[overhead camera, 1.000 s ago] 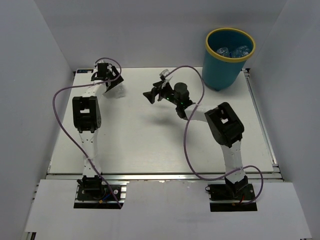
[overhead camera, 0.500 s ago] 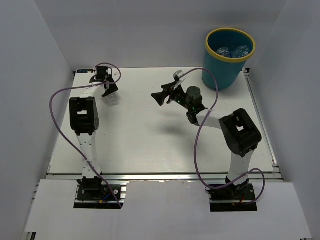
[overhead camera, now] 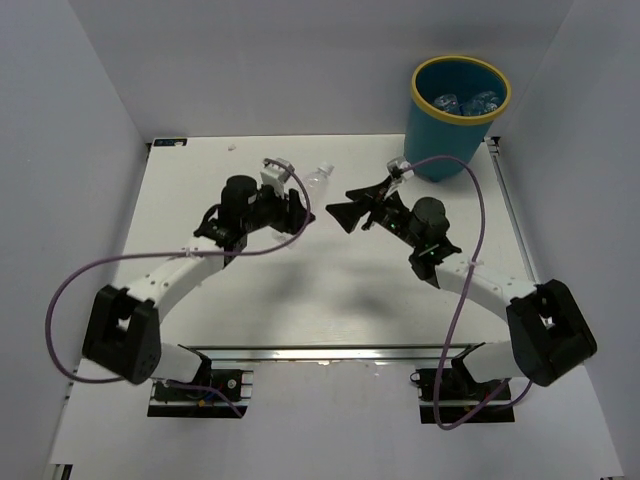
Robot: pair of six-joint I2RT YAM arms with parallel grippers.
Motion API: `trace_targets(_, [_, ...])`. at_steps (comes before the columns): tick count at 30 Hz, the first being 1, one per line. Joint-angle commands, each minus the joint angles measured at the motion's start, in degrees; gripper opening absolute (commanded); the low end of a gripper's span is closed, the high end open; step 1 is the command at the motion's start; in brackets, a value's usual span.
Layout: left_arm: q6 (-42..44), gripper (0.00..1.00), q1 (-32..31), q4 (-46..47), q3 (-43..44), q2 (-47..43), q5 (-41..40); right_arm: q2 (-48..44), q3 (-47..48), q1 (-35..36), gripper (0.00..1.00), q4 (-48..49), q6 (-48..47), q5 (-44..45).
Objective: Put the plastic bottles in the bin
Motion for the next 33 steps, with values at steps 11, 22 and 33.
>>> trace_targets(11, [2.4, 0.06, -10.6, 7.6, -5.9, -10.1, 7.9, 1.5, -6.5, 0.2, 0.89, 23.6, 17.8, -10.9])
trace_targets(22, [3.1, 0.96, -13.2, 5.7, -3.9, -10.4, 3.6, 3.0, -5.1, 0.2, 0.24, 21.2, 16.8, -2.3])
trace_targets(33, [0.4, 0.98, -8.7, 0.3, -0.3, -10.4, -27.7, -1.3, 23.3, -16.9, 0.14, -16.3, -1.4, 23.6])
